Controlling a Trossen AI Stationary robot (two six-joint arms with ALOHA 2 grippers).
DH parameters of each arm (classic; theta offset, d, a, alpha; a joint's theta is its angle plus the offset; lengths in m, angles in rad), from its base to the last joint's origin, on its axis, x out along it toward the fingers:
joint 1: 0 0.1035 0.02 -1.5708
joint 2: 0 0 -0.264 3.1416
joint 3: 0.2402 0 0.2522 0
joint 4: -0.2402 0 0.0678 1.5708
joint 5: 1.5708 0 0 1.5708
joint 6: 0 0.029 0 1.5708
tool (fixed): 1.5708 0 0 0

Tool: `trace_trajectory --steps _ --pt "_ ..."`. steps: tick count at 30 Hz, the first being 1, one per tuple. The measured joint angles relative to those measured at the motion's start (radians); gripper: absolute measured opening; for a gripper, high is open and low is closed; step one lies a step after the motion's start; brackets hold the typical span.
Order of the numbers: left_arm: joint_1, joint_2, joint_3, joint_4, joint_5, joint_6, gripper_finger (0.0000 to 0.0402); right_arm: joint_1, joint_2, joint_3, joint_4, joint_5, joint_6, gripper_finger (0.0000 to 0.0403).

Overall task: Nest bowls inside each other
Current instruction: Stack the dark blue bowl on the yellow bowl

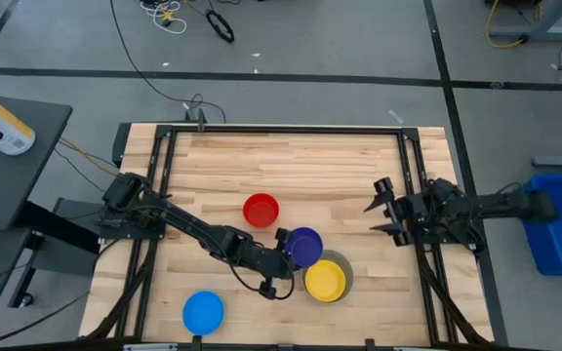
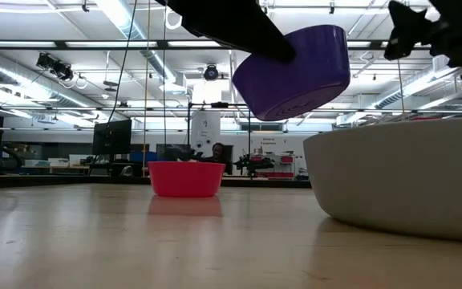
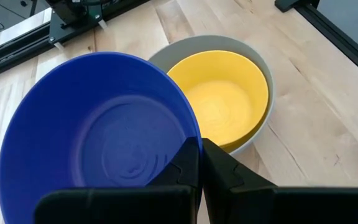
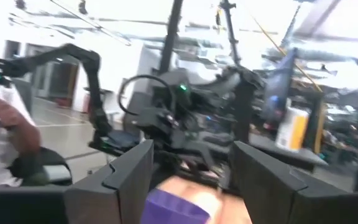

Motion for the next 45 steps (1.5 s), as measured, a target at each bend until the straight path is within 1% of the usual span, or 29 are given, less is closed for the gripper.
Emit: trace_trajectory --steps 6,8,10,12,16,18,21,26,29,31,33,34,36,38,41,42,44,45 --pt "0.000 0.000 0.000 -0.002 -0.002 -0.005 0.0006 -0.088 -0.371 0.000 -0.399 0.000 0.041 0.0237" --pt "0.000 0.000 0.000 -0.001 -0.004 -0.004 0.0006 -0.112 -0.366 0.014 -0.472 0.005 0.053 0.0240" --pt "0.000 0.000 -0.002 -0.002 -0.004 -0.004 0.0006 -0.131 -0.354 0.028 -0.539 0.065 0.062 0.0244" --pt "0.000 0.000 -0.002 -0.011 -0.005 -0.006 0.0006 -0.147 -0.371 0.028 -0.601 0.142 0.083 0.0249" --pt "0.000 0.000 -0.002 -0.013 -0.004 -0.007 0.0006 -0.167 -0.368 0.028 -0.705 0.235 0.106 0.0257" --pt "0.000 0.000 -0.002 -0.015 -0.004 -0.007 0.0006 -0.169 -0.364 0.028 -0.719 0.268 0.122 0.0260" --pt "0.000 0.000 -0.002 -0.014 -0.002 -0.008 0.0006 -0.164 -0.363 0.029 -0.720 0.272 0.094 0.0265" --pt "-0.004 0.000 -0.002 0.011 0.055 -0.026 0.0006 -0.164 -0.341 0.029 -0.720 0.272 0.072 0.0272" --pt "-0.006 0.006 -0.002 0.093 0.148 -0.027 0.0006 -0.164 -0.318 0.029 -0.720 0.272 0.086 0.0275" --pt "-0.004 0.033 0.000 0.176 0.207 -0.032 0.0006 -0.164 -0.307 0.029 -0.720 0.272 0.087 0.0277" --pt "-0.001 0.066 0.006 0.195 0.246 -0.040 0.0006 -0.164 -0.295 0.029 -0.717 0.272 0.087 0.0278" --pt "0.001 0.092 0.031 0.211 0.253 -0.050 0.0006 -0.164 -0.292 0.029 -0.717 0.272 0.087 0.0279" --pt "0.003 0.133 0.068 0.151 0.260 -0.054 0.0006 -0.164 -0.282 0.029 -0.718 0.273 0.087 0.0281" --pt "0.003 0.199 0.146 0.130 0.267 -0.046 0.0006 -0.164 -0.279 0.030 -0.708 0.278 0.087 0.0282" --pt "0.000 0.282 0.278 -0.010 0.257 -0.025 0.0006 -0.164 -0.266 0.030 -0.694 0.273 0.087 0.0285" --pt "0.000 0.313 0.330 -0.027 0.257 -0.017 0.0006 -0.164 -0.264 0.030 -0.696 0.275 0.087 0.0286" --pt "-0.001 0.353 0.400 -0.149 0.239 -0.004 0.0006 -0.164 -0.258 0.030 -0.694 0.273 0.087 0.0287" --pt "-0.001 0.376 0.439 -0.158 0.236 0.000 0.0006 -0.164 -0.258 0.030 -0.694 0.274 0.087 0.0288"
